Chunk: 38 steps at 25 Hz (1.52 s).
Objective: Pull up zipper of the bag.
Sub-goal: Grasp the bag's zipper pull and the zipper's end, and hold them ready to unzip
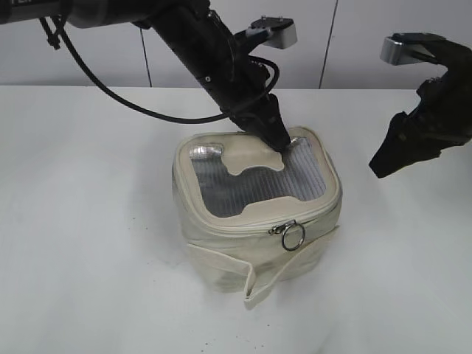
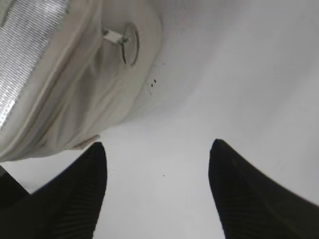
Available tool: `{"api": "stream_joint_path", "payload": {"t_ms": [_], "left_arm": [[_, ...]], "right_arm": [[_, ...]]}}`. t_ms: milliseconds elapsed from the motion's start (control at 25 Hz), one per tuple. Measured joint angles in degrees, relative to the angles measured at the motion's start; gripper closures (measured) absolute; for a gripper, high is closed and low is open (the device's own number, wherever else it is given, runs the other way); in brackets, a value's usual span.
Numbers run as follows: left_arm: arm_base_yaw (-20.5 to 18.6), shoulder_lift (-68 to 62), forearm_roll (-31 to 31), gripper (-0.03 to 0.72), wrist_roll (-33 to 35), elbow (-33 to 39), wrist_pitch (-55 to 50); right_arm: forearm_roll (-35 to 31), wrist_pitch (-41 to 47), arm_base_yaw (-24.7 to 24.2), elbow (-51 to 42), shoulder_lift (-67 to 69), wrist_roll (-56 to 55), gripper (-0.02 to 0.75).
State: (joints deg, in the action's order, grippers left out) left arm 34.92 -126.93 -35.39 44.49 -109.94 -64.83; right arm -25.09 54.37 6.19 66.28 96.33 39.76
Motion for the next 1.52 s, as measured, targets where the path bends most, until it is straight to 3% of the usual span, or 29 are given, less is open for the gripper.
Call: {"api": "stream_joint_path", "payload": {"t_ms": [320, 1240, 1440, 1520], "left_arm": [[0.2, 0.0, -1.7, 0.633, 2.7, 0.1, -1.2], [0.3, 0.1, -4.6, 0.642, 3.1, 0.4, -2.2], [0.3, 0.1, -4.5, 0.643, 3.1, 0.4, -2.2], [0.3, 0.1, -4.4, 0.643, 3.1, 0.4, -2.2]], "right_arm": [[-13.3, -8.7, 0.0, -9.4, -2.8, 16.9, 0.237], [-22.9, -13.5, 0.2, -12.4, 1.7, 31.7, 0.237], [-28.2, -13.4, 0.2, -12.5, 5.4, 37.0, 0.245], [-31.1, -13.9, 0.2, -12.5, 6.7, 40.2, 0.29]]}}
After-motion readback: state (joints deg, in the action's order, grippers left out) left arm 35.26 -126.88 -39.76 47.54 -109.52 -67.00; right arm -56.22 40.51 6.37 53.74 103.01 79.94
